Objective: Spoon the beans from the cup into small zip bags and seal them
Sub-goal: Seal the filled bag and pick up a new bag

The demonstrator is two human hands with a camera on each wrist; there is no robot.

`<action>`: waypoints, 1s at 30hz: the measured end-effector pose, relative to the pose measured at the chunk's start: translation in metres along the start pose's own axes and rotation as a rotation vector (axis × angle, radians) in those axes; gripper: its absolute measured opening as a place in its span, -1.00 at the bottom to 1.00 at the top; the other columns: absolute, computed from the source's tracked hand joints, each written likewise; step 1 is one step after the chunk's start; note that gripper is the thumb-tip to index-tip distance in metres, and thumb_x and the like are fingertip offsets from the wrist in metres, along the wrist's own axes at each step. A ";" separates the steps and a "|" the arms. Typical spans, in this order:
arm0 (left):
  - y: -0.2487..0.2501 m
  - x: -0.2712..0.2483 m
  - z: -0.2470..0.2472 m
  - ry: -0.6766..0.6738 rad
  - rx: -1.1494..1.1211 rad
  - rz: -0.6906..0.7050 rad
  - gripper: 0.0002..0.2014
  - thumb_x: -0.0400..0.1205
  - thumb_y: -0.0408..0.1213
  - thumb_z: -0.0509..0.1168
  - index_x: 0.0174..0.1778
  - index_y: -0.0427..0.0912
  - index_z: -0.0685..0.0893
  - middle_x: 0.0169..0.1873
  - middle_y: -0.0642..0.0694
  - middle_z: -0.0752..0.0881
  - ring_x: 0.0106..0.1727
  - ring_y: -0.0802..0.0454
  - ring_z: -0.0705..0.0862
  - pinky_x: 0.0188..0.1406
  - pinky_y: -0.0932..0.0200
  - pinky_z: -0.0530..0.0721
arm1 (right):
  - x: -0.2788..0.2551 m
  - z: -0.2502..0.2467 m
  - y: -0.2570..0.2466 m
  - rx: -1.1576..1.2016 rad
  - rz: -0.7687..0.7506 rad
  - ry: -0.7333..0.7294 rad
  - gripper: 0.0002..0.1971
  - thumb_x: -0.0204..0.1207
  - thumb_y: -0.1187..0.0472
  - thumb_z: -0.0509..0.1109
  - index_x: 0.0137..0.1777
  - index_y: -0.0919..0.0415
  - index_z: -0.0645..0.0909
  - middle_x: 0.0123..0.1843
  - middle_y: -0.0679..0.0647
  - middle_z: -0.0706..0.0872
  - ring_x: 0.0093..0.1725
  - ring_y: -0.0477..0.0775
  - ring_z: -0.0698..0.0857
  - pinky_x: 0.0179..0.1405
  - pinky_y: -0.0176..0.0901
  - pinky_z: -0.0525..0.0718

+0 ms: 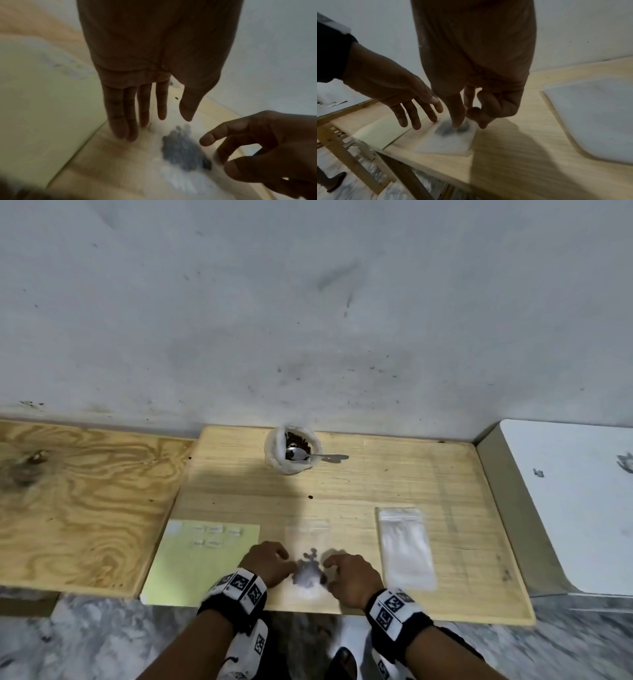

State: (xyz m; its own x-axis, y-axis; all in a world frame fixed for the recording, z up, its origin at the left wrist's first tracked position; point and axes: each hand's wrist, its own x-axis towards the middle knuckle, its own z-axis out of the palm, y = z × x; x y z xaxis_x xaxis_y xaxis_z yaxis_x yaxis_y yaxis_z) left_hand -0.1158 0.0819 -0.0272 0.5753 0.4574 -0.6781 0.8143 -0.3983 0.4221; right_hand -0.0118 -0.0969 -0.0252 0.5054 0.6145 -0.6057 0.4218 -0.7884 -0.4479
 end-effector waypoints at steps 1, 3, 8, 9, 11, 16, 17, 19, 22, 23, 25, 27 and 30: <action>0.003 -0.001 0.000 0.035 0.029 0.018 -0.64 0.46 0.09 0.42 0.12 0.03 0.69 0.13 -0.01 0.70 0.13 -0.01 0.69 0.04 0.18 0.65 | -0.002 -0.005 0.006 0.017 0.009 0.006 -0.61 0.54 0.05 0.38 0.39 -0.09 0.62 0.40 0.04 0.67 0.36 0.14 0.64 0.22 -0.18 0.60; 0.020 -0.008 0.004 0.065 0.039 0.076 -0.64 0.50 0.12 0.38 0.13 0.05 0.67 0.13 0.02 0.68 0.18 -0.01 0.68 0.05 0.19 0.59 | -0.010 -0.022 0.023 0.066 0.048 0.061 -0.67 0.53 0.05 0.38 0.29 -0.07 0.67 0.32 -0.02 0.70 0.31 0.09 0.67 0.11 -0.28 0.56; 0.091 -0.016 0.040 0.014 -0.074 0.222 -0.49 0.58 0.04 0.37 -0.62 -0.11 0.40 -0.60 -0.04 0.53 -0.35 -0.11 0.68 -0.27 0.16 0.53 | -0.025 -0.061 0.086 0.127 0.241 0.367 -0.77 0.45 -0.01 0.46 0.06 -0.11 0.54 0.17 -0.01 0.65 0.12 0.16 0.73 0.00 -0.09 0.65; 0.105 -0.016 0.052 0.003 -0.087 0.247 -0.44 0.60 0.03 0.36 -0.63 -0.15 0.35 -0.62 -0.07 0.47 -0.41 -0.12 0.62 -0.28 0.14 0.50 | -0.025 -0.064 0.098 0.127 0.295 0.398 -0.65 0.43 -0.10 0.48 0.14 -0.09 0.48 0.20 0.01 0.58 0.09 0.21 0.73 -0.02 -0.03 0.65; 0.130 -0.010 0.079 -0.036 -0.190 0.219 -0.54 0.57 -0.02 0.40 -0.56 -0.13 0.43 -0.52 -0.10 0.54 -0.37 -0.04 0.60 -0.21 0.14 0.55 | -0.024 -0.064 0.121 0.149 0.382 0.394 -0.32 0.34 -0.28 0.53 0.35 -0.03 0.36 0.28 0.04 0.48 0.13 0.27 0.72 -0.02 0.02 0.64; 0.168 0.006 0.126 0.018 -0.270 0.163 -0.71 0.50 -0.08 0.45 0.04 -0.18 0.79 0.11 -0.08 0.77 0.16 0.01 0.71 -0.04 0.36 0.49 | -0.017 -0.052 0.154 0.255 0.402 0.370 -0.09 0.25 -0.24 0.63 0.50 -0.02 0.23 0.42 0.09 0.51 0.27 0.24 0.67 0.10 0.08 0.65; 0.170 0.008 0.128 0.035 -0.273 0.156 -0.70 0.51 -0.12 0.44 0.07 -0.22 0.79 0.14 -0.10 0.76 0.20 0.00 0.70 -0.03 0.38 0.47 | -0.017 -0.049 0.156 0.262 0.388 0.386 -0.11 0.25 -0.21 0.63 0.49 -0.04 0.24 0.41 0.08 0.54 0.27 0.22 0.67 0.10 0.06 0.65; 0.172 0.012 0.132 0.030 -0.273 0.162 -0.76 0.52 -0.15 0.41 0.00 -0.19 0.82 0.04 -0.18 0.78 0.11 -0.06 0.71 -0.02 0.34 0.51 | -0.016 -0.046 0.161 0.286 0.363 0.426 -0.16 0.26 -0.17 0.63 0.46 -0.07 0.27 0.37 0.03 0.58 0.26 0.18 0.67 0.05 0.01 0.63; 0.167 0.020 0.139 0.002 -0.248 0.191 -0.82 0.38 -0.02 0.30 -0.31 -0.05 0.56 -0.28 -0.13 0.53 -0.19 -0.02 0.49 -0.13 0.23 0.49 | -0.016 -0.046 0.169 0.347 0.335 0.498 -0.31 0.28 -0.06 0.61 0.38 -0.14 0.38 0.17 -0.10 0.65 0.12 0.08 0.71 -0.01 -0.05 0.64; 0.166 0.021 0.140 -0.010 -0.255 0.190 -0.81 0.37 -0.01 0.30 -0.29 -0.05 0.56 -0.26 -0.11 0.52 -0.17 0.00 0.49 -0.12 0.21 0.45 | -0.017 -0.047 0.172 0.380 0.318 0.515 -0.42 0.32 0.00 0.60 0.32 -0.13 0.45 0.07 -0.14 0.68 0.04 0.04 0.71 -0.04 -0.07 0.65; 0.164 0.024 0.138 -0.018 -0.273 0.186 -0.81 0.51 -0.08 0.39 -0.06 -0.07 0.77 -0.08 -0.15 0.71 0.02 -0.05 0.64 0.06 0.21 0.50 | -0.017 -0.050 0.176 0.440 0.273 0.530 -0.67 0.40 0.11 0.57 0.14 -0.06 0.61 -0.12 -0.16 0.71 -0.09 0.01 0.71 -0.13 -0.12 0.64; 0.160 0.030 0.138 -0.005 -0.287 0.159 -0.72 0.56 -0.18 0.42 0.16 -0.18 0.77 0.17 -0.12 0.75 0.26 -0.08 0.66 0.25 0.20 0.53 | -0.017 -0.054 0.178 0.507 0.218 0.541 -0.86 0.43 0.16 0.59 -0.08 0.00 0.70 -0.25 -0.15 0.72 -0.17 0.00 0.71 -0.19 -0.17 0.62; 0.158 0.031 0.135 0.049 -0.372 0.142 -0.80 0.52 -0.21 0.45 0.05 -0.03 0.77 0.14 -0.08 0.72 0.18 -0.04 0.69 0.18 0.23 0.56 | -0.018 -0.064 0.181 0.707 0.141 0.515 -0.79 0.42 0.32 0.62 -0.31 0.03 0.70 -0.44 -0.17 0.65 -0.34 -0.15 0.63 -0.20 -0.36 0.56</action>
State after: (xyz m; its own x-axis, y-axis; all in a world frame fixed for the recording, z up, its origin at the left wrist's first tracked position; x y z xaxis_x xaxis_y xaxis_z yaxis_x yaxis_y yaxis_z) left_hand 0.0208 -0.0746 -0.0630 0.6798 0.4591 -0.5719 0.6937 -0.1496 0.7045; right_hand 0.1037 -0.2487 -0.0527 0.8654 0.3130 -0.3913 -0.1479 -0.5866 -0.7963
